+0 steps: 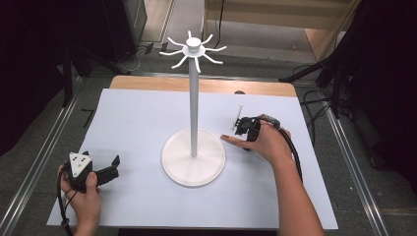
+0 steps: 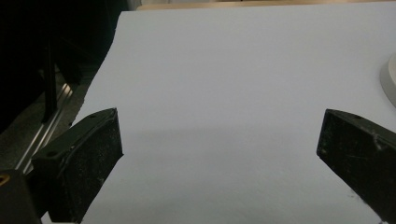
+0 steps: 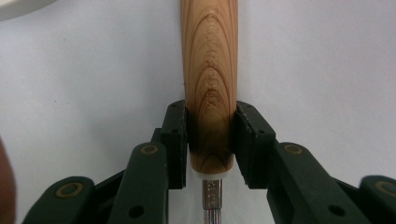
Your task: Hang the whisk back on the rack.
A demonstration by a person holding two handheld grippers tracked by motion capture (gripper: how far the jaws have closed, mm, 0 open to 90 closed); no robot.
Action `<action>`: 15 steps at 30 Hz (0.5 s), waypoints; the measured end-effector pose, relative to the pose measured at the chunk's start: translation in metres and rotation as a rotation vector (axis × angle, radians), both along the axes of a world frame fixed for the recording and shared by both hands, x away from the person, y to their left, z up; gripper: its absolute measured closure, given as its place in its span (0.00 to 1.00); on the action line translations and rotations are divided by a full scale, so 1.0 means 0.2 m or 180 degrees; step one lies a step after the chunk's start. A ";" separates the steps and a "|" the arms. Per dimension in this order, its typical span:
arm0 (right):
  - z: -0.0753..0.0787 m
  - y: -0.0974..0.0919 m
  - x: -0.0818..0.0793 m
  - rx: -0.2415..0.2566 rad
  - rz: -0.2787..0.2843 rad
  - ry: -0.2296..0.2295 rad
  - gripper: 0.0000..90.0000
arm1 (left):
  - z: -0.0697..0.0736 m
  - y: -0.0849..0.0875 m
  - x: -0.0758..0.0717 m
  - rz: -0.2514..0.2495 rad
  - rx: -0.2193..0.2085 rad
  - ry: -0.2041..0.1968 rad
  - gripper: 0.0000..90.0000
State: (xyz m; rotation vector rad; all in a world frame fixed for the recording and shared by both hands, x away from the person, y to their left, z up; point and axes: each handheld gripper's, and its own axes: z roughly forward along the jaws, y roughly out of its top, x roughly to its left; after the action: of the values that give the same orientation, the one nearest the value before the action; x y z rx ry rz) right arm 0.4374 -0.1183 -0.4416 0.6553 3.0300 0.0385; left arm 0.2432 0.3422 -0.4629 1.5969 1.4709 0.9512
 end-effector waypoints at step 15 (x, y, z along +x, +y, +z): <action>0.00 0.01 0.00 -0.0071 -0.0080 0.0017 0.77 | 0.00 0.00 0.00 0.0015 -0.0014 0.0020 0.01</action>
State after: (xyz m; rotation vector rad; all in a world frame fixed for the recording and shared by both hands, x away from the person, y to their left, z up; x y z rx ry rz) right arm 0.4382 -0.1154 -0.4410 0.6927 3.0220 0.0023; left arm 0.2437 0.3432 -0.4627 1.5952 1.4806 0.9457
